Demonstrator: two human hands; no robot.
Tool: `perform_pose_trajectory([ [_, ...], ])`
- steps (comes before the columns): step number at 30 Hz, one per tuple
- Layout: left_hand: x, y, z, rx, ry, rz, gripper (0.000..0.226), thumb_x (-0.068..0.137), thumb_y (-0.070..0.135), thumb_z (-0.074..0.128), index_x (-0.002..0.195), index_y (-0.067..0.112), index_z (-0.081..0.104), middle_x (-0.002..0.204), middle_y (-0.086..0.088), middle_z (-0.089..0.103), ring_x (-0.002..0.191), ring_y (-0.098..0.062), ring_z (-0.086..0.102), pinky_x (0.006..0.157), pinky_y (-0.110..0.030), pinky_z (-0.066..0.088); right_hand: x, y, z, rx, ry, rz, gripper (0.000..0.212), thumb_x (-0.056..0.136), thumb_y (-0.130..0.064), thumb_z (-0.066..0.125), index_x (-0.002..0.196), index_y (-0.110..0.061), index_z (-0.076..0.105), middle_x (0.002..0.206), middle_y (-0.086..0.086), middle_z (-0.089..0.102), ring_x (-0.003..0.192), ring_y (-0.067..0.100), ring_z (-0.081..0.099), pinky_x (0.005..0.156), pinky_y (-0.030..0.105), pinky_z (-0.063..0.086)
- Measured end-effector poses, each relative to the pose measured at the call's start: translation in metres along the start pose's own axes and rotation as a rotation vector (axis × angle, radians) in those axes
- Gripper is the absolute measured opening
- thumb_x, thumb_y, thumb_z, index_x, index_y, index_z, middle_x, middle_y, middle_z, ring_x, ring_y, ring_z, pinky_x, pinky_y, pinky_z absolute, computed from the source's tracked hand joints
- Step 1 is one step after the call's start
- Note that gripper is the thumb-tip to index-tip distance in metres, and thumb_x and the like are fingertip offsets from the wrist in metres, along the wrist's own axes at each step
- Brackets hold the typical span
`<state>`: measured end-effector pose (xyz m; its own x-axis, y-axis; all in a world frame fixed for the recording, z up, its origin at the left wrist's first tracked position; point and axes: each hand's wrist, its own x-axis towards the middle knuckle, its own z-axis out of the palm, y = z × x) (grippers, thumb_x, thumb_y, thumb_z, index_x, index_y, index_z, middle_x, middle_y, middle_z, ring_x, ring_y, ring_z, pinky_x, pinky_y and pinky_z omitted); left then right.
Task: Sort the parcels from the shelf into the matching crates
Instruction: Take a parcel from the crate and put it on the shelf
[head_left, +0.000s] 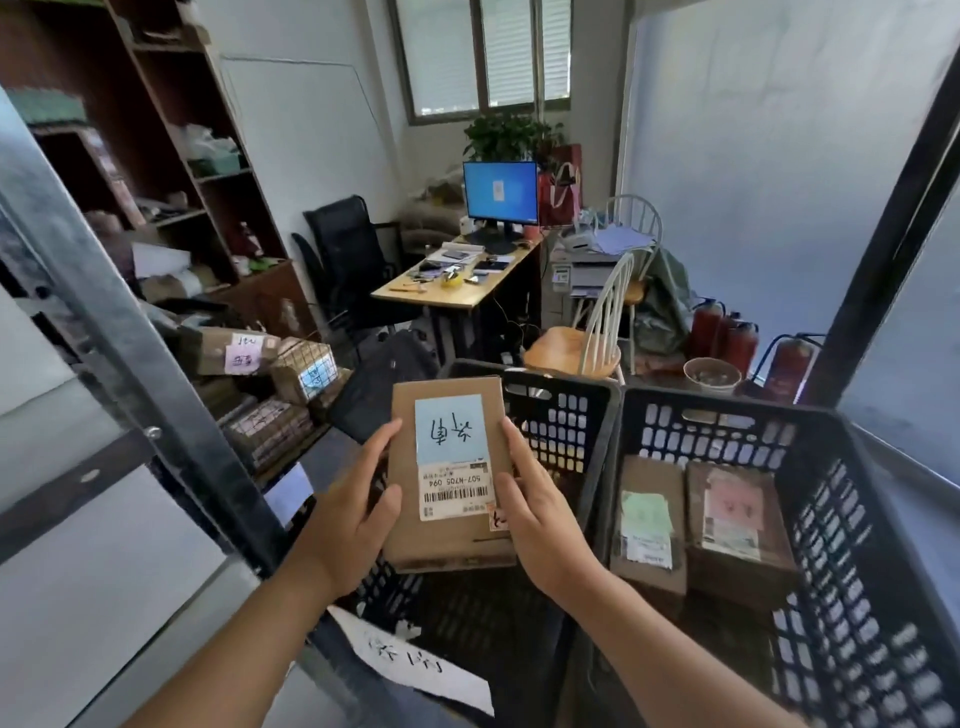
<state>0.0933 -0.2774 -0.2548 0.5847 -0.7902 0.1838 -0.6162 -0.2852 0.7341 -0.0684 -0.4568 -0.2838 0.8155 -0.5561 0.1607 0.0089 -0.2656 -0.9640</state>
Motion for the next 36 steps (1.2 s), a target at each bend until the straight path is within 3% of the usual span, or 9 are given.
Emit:
perform_pose_trajectory([
  [2, 0.024, -0.013, 0.015, -0.032, -0.072, -0.017, 0.062, 0.097, 0.060, 0.039, 0.154, 0.068, 0.016, 0.149, 0.019, 0.055, 0.126, -0.007, 0.062, 0.102, -0.039, 0.056, 0.015, 0.018, -0.002, 0.006, 0.032, 0.065, 0.057, 0.106, -0.051, 0.039, 0.149, -0.074, 0.011, 0.156, -0.021, 0.042, 0.132, 0.000, 0.052, 0.108, 0.039, 0.052],
  [3, 0.037, -0.018, 0.023, -0.025, -0.101, -0.013, 0.062, 0.096, 0.062, 0.039, 0.153, 0.069, 0.016, 0.151, 0.018, 0.054, 0.128, -0.009, 0.061, 0.104, -0.043, 0.055, 0.021, 0.024, -0.004, -0.011, 0.054, 0.105, 0.060, 0.102, -0.055, 0.039, 0.150, -0.074, 0.008, 0.157, -0.019, 0.042, 0.133, 0.003, 0.052, 0.109, 0.040, 0.051],
  [8, 0.103, -0.040, 0.070, 0.014, -0.224, 0.077, 0.061, 0.106, 0.045, 0.043, 0.154, 0.068, 0.013, 0.146, 0.020, 0.056, 0.127, -0.001, 0.059, 0.107, -0.034, 0.052, 0.061, 0.053, -0.005, -0.172, 0.200, 0.331, 0.077, 0.094, -0.050, 0.041, 0.154, -0.060, -0.006, 0.154, 0.000, 0.043, 0.116, 0.017, 0.060, 0.100, 0.047, 0.055],
  [11, 0.142, -0.068, 0.098, 0.045, -0.307, 0.095, 0.064, 0.107, 0.044, 0.045, 0.157, 0.062, 0.011, 0.154, 0.014, 0.050, 0.119, -0.008, 0.062, 0.094, -0.021, 0.050, 0.091, 0.060, 0.000, -0.315, 0.306, 0.508, 0.093, 0.095, -0.042, 0.049, 0.159, -0.049, -0.018, 0.139, 0.007, 0.039, 0.117, 0.028, 0.055, 0.100, 0.050, 0.054],
  [15, 0.177, -0.102, 0.129, 0.079, -0.360, 0.136, 0.067, 0.100, 0.048, 0.044, 0.161, 0.050, 0.018, 0.153, 0.010, 0.047, 0.131, -0.013, 0.052, 0.113, -0.042, 0.046, 0.123, 0.083, 0.009, -0.451, 0.385, 0.674, 0.095, 0.098, -0.036, 0.052, 0.163, -0.037, -0.018, 0.136, 0.011, 0.038, 0.119, 0.030, 0.048, 0.102, 0.046, 0.051],
  [20, 0.204, -0.139, 0.169, 0.232, -0.377, 0.114, 0.073, 0.092, 0.063, 0.032, 0.162, 0.051, 0.015, 0.140, 0.000, 0.057, 0.128, -0.020, 0.051, 0.111, -0.046, 0.044, 0.152, 0.132, 0.014, -0.354, 0.486, 0.838, 0.091, 0.101, -0.037, 0.052, 0.166, -0.029, -0.013, 0.152, 0.017, 0.034, 0.129, 0.036, 0.049, 0.107, 0.049, 0.049],
  [25, 0.219, -0.158, 0.202, 0.388, -0.344, 0.093, 0.068, 0.102, 0.055, 0.040, 0.165, 0.042, 0.018, 0.140, -0.002, 0.056, 0.133, -0.023, 0.048, 0.115, -0.045, 0.039, 0.180, 0.175, 0.013, -0.358, 0.537, 0.876, 0.090, 0.097, -0.045, 0.055, 0.164, -0.039, -0.005, 0.150, 0.014, 0.038, 0.127, 0.036, 0.051, 0.103, 0.053, 0.052],
  [31, 0.221, -0.173, 0.224, 0.457, -0.289, 0.094, 0.074, 0.092, 0.060, 0.021, 0.163, 0.040, 0.030, 0.144, 0.014, 0.061, 0.135, -0.018, 0.045, 0.116, -0.043, 0.035, 0.194, 0.209, 0.019, -0.380, 0.568, 0.961, 0.093, 0.095, -0.050, 0.057, 0.164, -0.038, -0.003, 0.154, 0.011, 0.037, 0.131, 0.037, 0.047, 0.106, 0.057, 0.045],
  [36, 0.215, -0.187, 0.216, 0.467, -0.209, 0.070, 0.070, 0.091, 0.057, 0.031, 0.156, 0.034, 0.044, 0.142, 0.007, 0.064, 0.131, -0.020, 0.050, 0.108, -0.044, 0.041, 0.194, 0.216, 0.032, -0.427, 0.444, 0.920, 0.097, 0.093, -0.049, 0.058, 0.165, -0.034, -0.005, 0.152, 0.009, 0.038, 0.132, 0.036, 0.045, 0.107, 0.055, 0.045],
])
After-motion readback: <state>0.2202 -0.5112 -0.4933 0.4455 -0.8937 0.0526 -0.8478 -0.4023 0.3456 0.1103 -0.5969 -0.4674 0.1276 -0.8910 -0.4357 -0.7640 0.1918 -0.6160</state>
